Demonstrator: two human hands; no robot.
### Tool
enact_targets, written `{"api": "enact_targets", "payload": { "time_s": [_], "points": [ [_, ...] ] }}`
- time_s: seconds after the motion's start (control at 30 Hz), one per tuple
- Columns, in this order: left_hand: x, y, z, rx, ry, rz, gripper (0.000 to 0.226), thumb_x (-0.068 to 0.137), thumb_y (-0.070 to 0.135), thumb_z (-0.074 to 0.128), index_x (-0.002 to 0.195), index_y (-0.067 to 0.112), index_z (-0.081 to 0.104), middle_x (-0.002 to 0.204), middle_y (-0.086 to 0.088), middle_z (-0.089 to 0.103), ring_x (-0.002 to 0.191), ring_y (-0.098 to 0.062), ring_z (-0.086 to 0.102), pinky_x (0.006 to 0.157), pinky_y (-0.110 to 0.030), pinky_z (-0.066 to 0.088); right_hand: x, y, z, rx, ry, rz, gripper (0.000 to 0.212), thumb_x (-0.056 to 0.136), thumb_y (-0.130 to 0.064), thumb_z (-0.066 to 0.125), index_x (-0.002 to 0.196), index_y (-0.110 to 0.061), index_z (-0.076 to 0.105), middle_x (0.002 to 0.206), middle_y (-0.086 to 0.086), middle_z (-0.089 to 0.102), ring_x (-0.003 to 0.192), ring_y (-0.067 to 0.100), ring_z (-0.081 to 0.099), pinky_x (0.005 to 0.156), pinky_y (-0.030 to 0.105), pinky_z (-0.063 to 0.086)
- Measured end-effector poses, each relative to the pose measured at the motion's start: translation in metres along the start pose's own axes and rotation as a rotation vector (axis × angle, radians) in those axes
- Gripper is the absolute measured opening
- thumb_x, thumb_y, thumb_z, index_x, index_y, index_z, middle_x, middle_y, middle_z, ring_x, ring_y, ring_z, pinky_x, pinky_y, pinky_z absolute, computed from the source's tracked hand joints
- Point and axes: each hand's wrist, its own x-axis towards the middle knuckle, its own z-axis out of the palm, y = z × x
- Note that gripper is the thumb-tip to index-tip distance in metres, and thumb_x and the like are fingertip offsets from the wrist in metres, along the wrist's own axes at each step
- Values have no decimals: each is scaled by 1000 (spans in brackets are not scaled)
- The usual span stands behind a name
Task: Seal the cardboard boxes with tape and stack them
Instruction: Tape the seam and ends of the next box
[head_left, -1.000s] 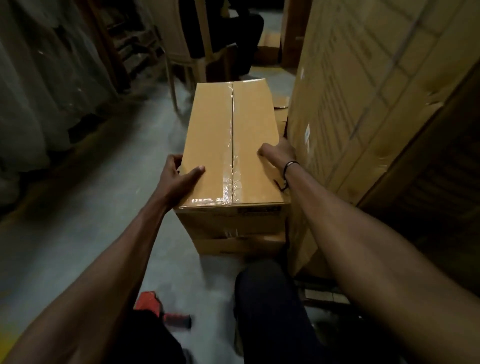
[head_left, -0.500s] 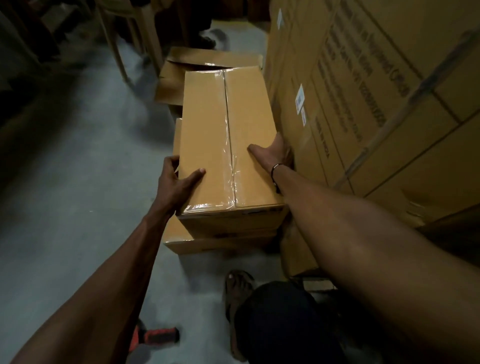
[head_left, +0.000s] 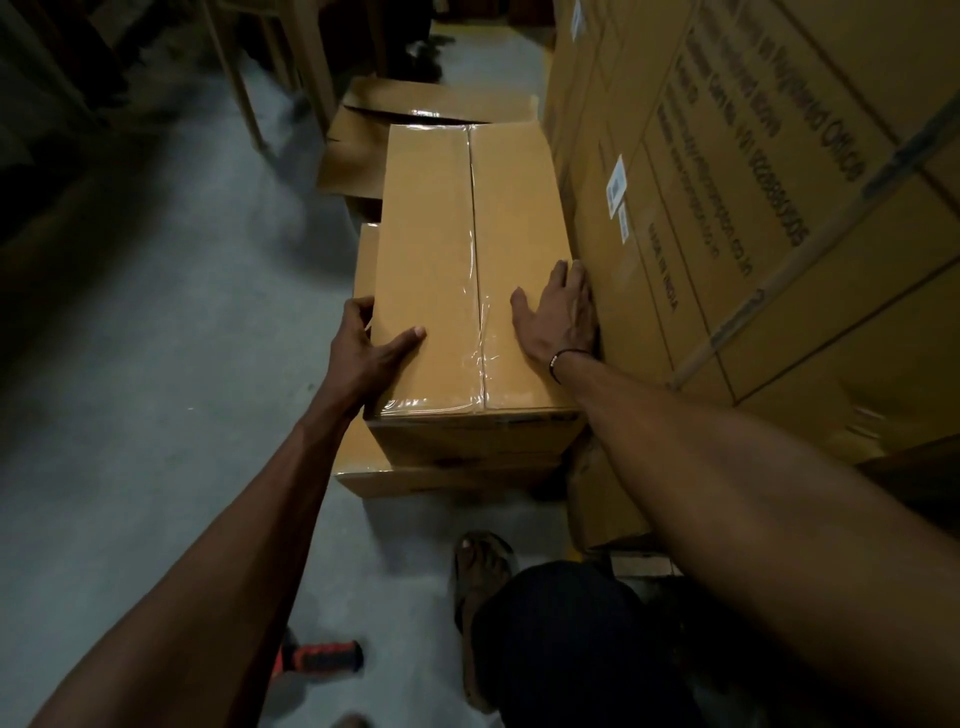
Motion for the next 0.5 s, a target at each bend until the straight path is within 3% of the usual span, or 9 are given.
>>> {"api": "enact_targets", "payload": {
  "time_s": [0.33,0.5],
  "points": [
    [-8,6,3,79,3,-14,79,87,43,80,147,20,34,148,-7,49,126,-28,56,102,-52,54,-11,6,-1,-39,-23,-104,73,107,-48,34,161,-2,14,170,13,8,157,28,4,128,40,7],
    [-17,22,2,322,56,17,79,90,52,72,151,16,37,149,-11,50,133,-32,52,106,-51,50,-25,1,-4,-71,-12,-150,64,108,-43,31,161,-8,19,169,11,14,156,29,8,128,45,3]
  ]
}}
